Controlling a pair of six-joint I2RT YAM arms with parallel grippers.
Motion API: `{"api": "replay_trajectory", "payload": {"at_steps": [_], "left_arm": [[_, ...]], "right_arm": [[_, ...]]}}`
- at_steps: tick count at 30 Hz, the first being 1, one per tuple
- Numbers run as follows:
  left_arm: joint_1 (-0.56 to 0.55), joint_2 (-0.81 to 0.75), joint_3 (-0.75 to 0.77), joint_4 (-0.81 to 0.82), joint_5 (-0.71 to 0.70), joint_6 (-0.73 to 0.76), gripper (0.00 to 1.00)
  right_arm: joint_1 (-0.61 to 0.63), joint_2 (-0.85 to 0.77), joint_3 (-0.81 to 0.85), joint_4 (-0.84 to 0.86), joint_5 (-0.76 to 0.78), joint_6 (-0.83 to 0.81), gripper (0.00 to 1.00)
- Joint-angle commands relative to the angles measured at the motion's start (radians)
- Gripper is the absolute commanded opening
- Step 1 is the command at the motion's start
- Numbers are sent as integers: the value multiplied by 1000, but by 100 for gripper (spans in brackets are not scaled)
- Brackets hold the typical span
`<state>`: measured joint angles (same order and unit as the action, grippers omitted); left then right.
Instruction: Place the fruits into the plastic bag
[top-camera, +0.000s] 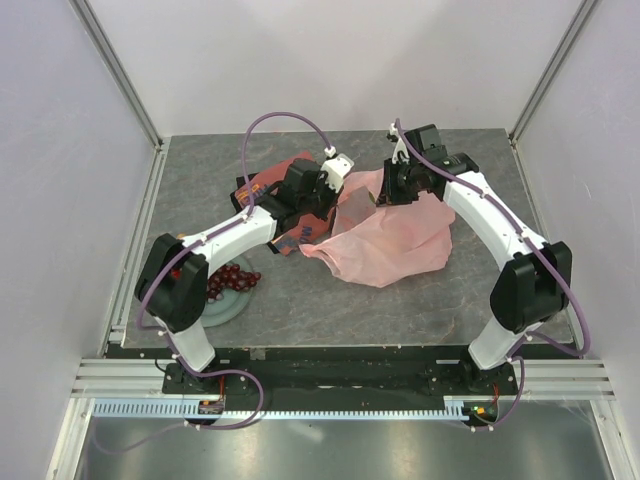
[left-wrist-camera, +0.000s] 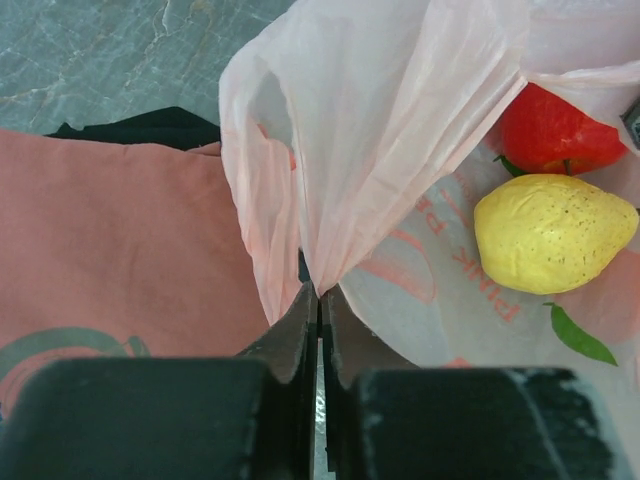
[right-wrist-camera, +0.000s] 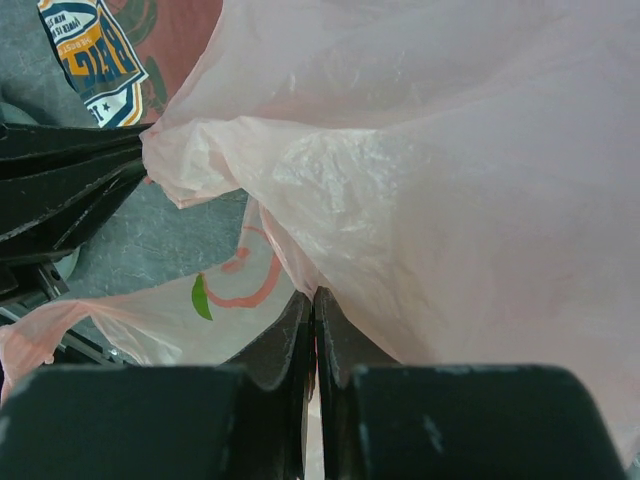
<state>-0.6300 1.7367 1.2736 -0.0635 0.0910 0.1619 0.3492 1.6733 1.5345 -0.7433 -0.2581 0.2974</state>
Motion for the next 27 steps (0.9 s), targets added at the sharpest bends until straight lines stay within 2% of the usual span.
{"api": "replay_trajectory", "payload": {"at_steps": [1,5,11,14,15,17,18,22,24,27], "left_arm": [[0,-31,36,54,24,-5,2],[0,-136,-3,42,62,-45,2],[0,-224,-52,28,171,-183,2],[0,-233,-51,11,217,-251,2],[0,-221,-49,8,229,-298,2],[0,-192,-13,-30,243,-338,2],[0,-174,7,-48,256,-367,2],[1,-85,104,-134,253,-410,2],[6,-77,121,-156,237,-435,2],[22,-71,147,-173,231,-481,2]], "right_arm": [[-4,25,73,-7,10,-29,10],[-18,61,145,-13,52,-64,11],[-30,166,288,-21,114,-141,13],[-29,215,369,-25,122,-141,25],[-30,224,390,-30,114,-138,39],[-30,226,430,-33,96,-115,53],[-27,220,438,-37,89,-107,64],[-29,94,409,-48,85,-63,76],[-27,-7,322,-47,102,-34,80],[-9,-143,153,-42,123,9,80]]}}
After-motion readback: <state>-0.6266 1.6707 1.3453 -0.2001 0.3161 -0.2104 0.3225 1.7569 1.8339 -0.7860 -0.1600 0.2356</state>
